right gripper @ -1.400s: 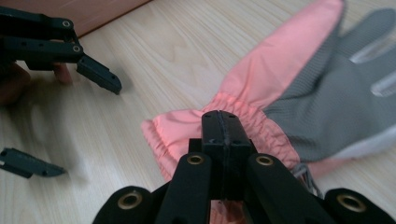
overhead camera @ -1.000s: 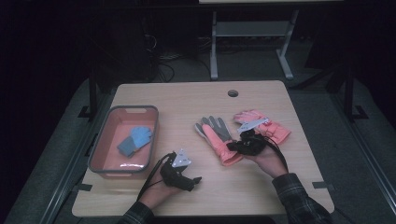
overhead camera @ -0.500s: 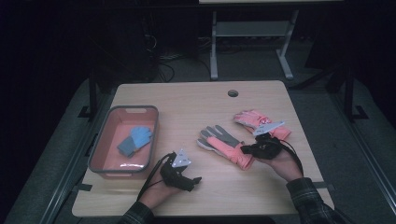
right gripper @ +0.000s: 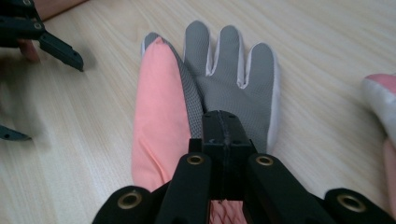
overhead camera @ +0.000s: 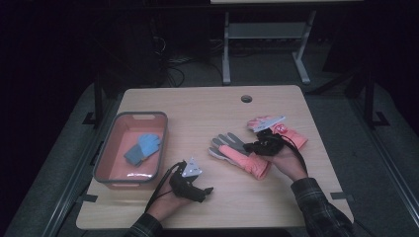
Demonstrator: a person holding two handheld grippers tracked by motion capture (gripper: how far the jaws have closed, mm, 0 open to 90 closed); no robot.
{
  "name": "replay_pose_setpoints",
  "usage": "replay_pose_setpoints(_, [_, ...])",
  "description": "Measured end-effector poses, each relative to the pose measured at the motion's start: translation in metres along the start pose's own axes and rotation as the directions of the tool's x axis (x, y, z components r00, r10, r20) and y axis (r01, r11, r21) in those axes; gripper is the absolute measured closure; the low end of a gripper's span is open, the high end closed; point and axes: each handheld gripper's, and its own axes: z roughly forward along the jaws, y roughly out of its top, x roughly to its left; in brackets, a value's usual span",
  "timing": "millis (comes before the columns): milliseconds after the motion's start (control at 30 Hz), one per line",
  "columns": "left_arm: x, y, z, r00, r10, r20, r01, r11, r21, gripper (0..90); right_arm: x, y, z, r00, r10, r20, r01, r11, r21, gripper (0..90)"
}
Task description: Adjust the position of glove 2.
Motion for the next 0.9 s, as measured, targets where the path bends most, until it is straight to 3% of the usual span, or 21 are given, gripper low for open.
replay_pose_setpoints(167, [0.000,0.000,0.000,1.0000,0.005,-0.001,-0.005,1.0000,0.006,12.7,0.001,-0.002,0.013,0.9992,-0.040,0.007,0.040,0.997,0.068,90.0])
replay_pose_setpoints(267, [0.000,0.000,0.000,1.0000,0.001,0.000,-0.001,1.0000,0.003,12.7,0.002,-0.003,0.016,0.9994,-0.034,0.003,0.034,0.995,0.090,90.0])
replay_pose_setpoints(467, [0.000,0.000,0.000,1.0000,0.001,0.000,-0.001,1.0000,0.004,12.7,0.006,-0.006,0.016,0.9990,-0.034,-0.028,0.036,0.996,0.087,90.0])
replay_pose_setpoints(900, [0.000,0.000,0.000,1.0000,0.005,-0.005,-0.005,1.0000,-0.003,12.7,0.047,-0.023,0.005,0.9966,-0.032,-0.076,0.040,0.994,0.098,89.9])
